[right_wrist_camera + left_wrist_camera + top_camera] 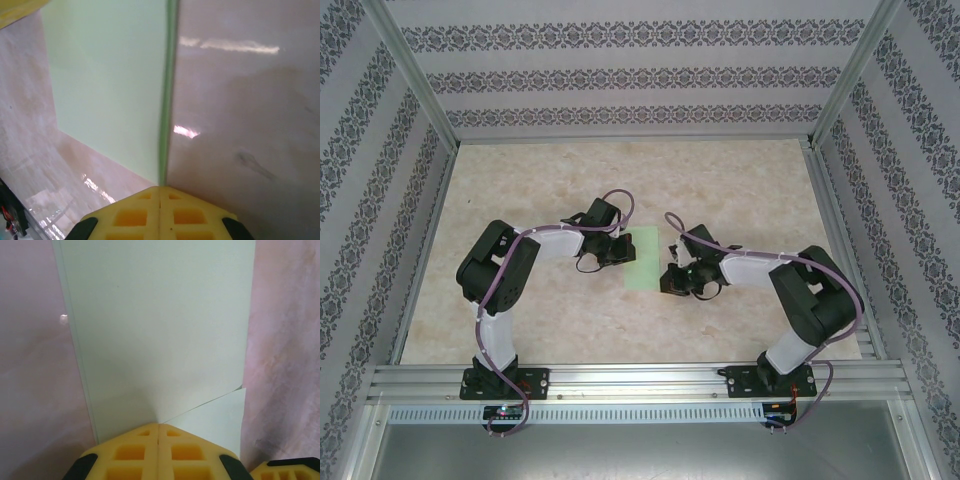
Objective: Fold a paper plane with a square sheet of paper (pick it up from the middle)
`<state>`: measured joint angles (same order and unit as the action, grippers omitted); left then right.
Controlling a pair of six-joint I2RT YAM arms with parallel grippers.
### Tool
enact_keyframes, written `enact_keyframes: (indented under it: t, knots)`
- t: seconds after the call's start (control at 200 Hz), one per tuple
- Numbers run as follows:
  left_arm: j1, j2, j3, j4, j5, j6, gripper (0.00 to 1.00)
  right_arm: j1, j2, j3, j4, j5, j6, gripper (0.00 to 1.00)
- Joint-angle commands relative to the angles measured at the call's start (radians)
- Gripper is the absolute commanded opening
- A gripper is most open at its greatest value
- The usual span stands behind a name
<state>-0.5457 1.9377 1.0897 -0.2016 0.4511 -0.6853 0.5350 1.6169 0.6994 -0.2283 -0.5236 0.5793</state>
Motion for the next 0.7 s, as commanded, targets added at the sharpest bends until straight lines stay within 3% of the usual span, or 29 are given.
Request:
enact_keyframes:
  t: [0.0,0.165,0.265,0.485,0.694]
  knots:
    - [-0.010,0.039,0.010,-0.109,-0.062,-0.003,0.01,-0.009,-0.066,0.027,-0.033,0.032,0.047,0.07]
    - [-0.014,-0.023,0.100,-0.109,0.005,-0.031,0.12,-0.013,-0.048,0.113,-0.024,0.082,0.079,0.14]
    - [-0.015,-0.072,0.108,-0.110,-0.006,-0.064,0.22,-0.022,-0.001,0.174,-0.024,0.101,0.100,0.23]
    - [-0.015,-0.191,-0.032,-0.047,-0.125,-0.152,0.30,-0.044,0.078,0.255,-0.023,0.139,0.094,0.35]
    - [-0.015,-0.201,-0.147,0.101,-0.036,-0.239,0.38,-0.049,0.144,0.295,-0.021,0.067,0.029,0.36]
